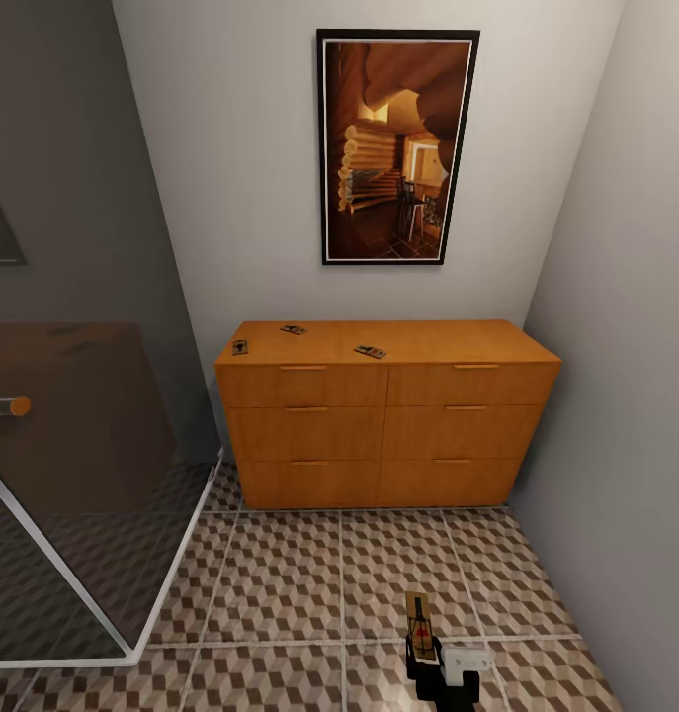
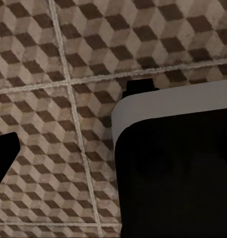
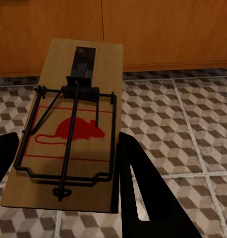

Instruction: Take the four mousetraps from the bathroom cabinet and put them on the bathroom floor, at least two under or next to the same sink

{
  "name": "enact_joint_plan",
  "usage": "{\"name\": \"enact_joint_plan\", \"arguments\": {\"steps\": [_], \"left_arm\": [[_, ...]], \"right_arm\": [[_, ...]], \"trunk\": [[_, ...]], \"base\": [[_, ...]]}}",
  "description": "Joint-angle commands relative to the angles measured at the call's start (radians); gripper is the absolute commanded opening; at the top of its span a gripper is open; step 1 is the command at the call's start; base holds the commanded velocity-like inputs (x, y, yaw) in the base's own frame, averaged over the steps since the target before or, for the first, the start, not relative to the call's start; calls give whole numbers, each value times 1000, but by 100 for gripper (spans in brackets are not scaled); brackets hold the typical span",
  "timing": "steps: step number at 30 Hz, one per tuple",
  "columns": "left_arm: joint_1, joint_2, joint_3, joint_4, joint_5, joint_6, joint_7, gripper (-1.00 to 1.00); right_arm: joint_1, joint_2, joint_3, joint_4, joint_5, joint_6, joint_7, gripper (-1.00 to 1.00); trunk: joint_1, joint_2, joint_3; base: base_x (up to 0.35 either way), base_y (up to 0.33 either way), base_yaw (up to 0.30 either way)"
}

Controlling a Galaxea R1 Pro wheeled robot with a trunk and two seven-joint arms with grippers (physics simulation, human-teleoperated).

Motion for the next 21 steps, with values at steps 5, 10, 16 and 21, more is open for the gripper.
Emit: {"name": "enact_joint_plan", "arguments": {"steps": [5, 10, 16, 21], "left_arm": [[-1, 10, -7, 10, -2, -8, 4, 100], [-1, 11, -7, 11, -1, -9, 4, 100], [-1, 11, -7, 12, -2, -9, 4, 100], [-1, 11, -7, 12, -1, -9, 4, 100]], "right_arm": [[-1, 1, -2, 1, 7, -2, -5, -100], [-1, 0, -2, 1, 8, -2, -5, -100], [-1, 0, -2, 1, 8, -2, -5, -100], [-1, 0, -2, 1, 8, -2, -5, -100]], "trunk": [[0, -1, -1], [0, -1, -1], [0, -1, -1], [0, -1, -1]], "base": [[0, 0, 0], [0, 0, 0], [0, 0, 0], [0, 0, 0]]}}
